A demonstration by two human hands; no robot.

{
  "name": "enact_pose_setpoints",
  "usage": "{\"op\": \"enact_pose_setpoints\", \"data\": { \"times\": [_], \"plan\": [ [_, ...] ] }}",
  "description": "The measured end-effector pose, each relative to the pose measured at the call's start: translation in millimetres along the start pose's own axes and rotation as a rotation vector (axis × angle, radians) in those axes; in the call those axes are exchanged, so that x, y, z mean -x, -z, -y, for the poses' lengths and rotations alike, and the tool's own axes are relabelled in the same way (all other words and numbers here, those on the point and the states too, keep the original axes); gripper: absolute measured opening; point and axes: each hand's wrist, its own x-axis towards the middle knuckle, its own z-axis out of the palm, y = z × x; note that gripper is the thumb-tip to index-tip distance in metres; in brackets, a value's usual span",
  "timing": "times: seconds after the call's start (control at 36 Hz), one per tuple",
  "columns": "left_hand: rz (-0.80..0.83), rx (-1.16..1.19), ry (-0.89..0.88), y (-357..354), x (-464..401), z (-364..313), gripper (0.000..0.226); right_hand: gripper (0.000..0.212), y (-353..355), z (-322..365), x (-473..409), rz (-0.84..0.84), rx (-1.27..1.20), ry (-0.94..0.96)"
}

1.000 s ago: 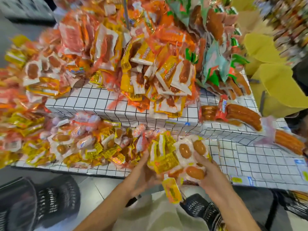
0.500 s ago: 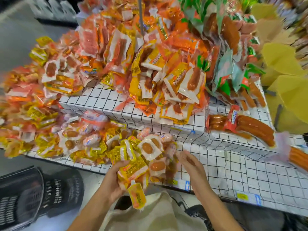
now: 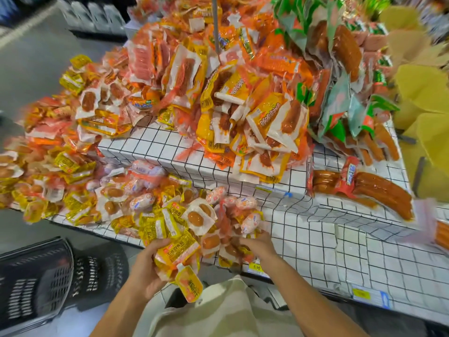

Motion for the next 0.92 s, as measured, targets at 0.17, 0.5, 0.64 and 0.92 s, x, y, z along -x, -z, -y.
{"op": "enact_pose_setpoints", "data": {
  "times": [0.17, 0.5, 0.64, 0.92],
  "plan": [
    [-0.022, -0.009, -0.003, -3.5, -0.3, 0.0, 0.043, 0.037, 4.4, -7.9, -1.4, -0.069, -0.157, -0.069],
    [0.019, -0.021, 0.004, -2.8, -13.0, 0.8, 0.045, 0.022, 44.1, -10.0, 21.7, -0.094, -0.343, 0.144],
    [0.038, -0.054, 0.023, -8.2, -19.7, 4.7, 0.047, 0.030, 79.3, -9.1, 31.3, -0.214, -0.376, 0.213],
    [0.084, -0.147, 0.099, -24.2, -29.3, 17.1, 0.066, 0.037, 110.8, -34.7, 20.2, -0.221, -0.546, 0.006]
  ]
}}
